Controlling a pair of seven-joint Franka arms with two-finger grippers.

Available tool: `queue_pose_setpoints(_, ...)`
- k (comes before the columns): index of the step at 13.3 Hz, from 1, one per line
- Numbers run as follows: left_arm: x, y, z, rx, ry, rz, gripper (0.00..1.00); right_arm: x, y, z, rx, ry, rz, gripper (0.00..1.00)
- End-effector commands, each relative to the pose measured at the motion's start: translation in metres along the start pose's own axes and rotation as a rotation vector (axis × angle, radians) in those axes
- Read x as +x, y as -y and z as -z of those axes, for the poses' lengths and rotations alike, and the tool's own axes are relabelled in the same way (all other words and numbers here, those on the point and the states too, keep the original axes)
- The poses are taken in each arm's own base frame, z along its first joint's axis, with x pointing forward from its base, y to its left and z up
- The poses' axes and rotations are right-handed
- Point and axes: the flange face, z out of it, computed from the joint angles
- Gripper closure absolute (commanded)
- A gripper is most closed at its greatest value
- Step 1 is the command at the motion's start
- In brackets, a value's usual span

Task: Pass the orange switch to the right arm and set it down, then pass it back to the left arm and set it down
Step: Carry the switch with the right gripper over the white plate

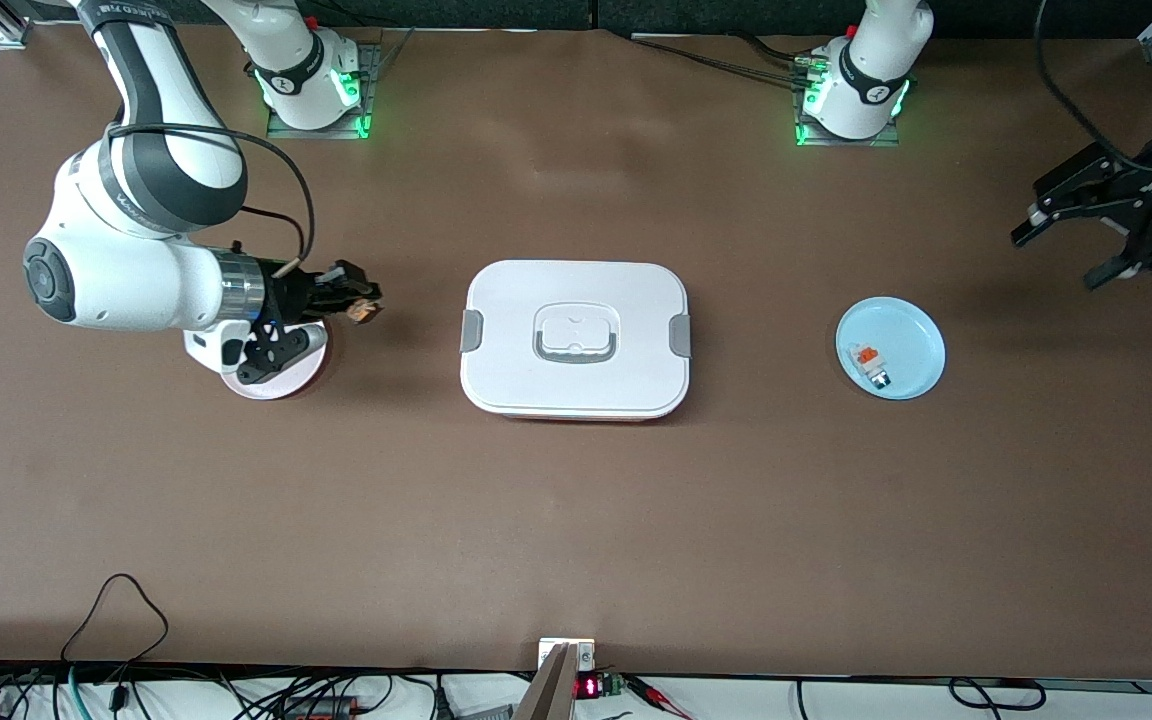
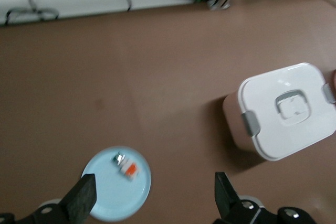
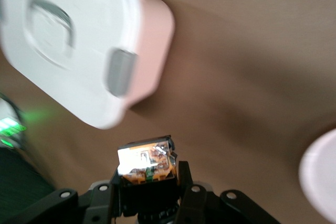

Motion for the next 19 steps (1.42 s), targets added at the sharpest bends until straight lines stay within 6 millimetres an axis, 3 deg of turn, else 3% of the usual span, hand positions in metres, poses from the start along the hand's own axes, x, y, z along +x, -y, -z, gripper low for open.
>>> queue_pose_setpoints(1, -0.006, 0.005, 0.005, 0.161, 0.114, 0.055, 0.01, -0.021, -0.015, 0.005, -0.068, 0.034, 0.118, 0.76)
queue_pose_setpoints(4, -0.006, 0.011, 0.002, 0.203, 0.134, 0.043, 0.01, -0.039, -0.058, 0.000, -0.185, 0.130, 0.313, 0.76)
queue_pose_setpoints(6, -0.003, 0.009, 0.007, 0.212, 0.122, 0.036, 0.01, -0.045, -0.071, 0.002, -0.217, 0.180, 0.471, 0.76)
queue_pose_setpoints(7, -0.004, 0.009, 0.007, 0.220, 0.130, 0.036, 0.01, -0.053, -0.089, 0.007, -0.221, 0.189, 0.495, 0.76)
queue_pose_setpoints(12, 0.001, -0.033, -0.010, 0.307, 0.172, 0.170, 0.01, -0.081, -0.153, -0.001, -0.230, 0.178, 0.620, 0.76)
queue_pose_setpoints(15, -0.003, -0.026, -0.022, 0.308, 0.183, 0.185, 0.01, -0.082, -0.164, -0.012, -0.314, 0.191, 0.667, 0.76)
queue_pose_setpoints(19, -0.029, -0.015, -0.029, 0.308, 0.199, 0.224, 0.01, -0.079, -0.174, -0.036, -0.374, 0.166, 0.708, 0.75)
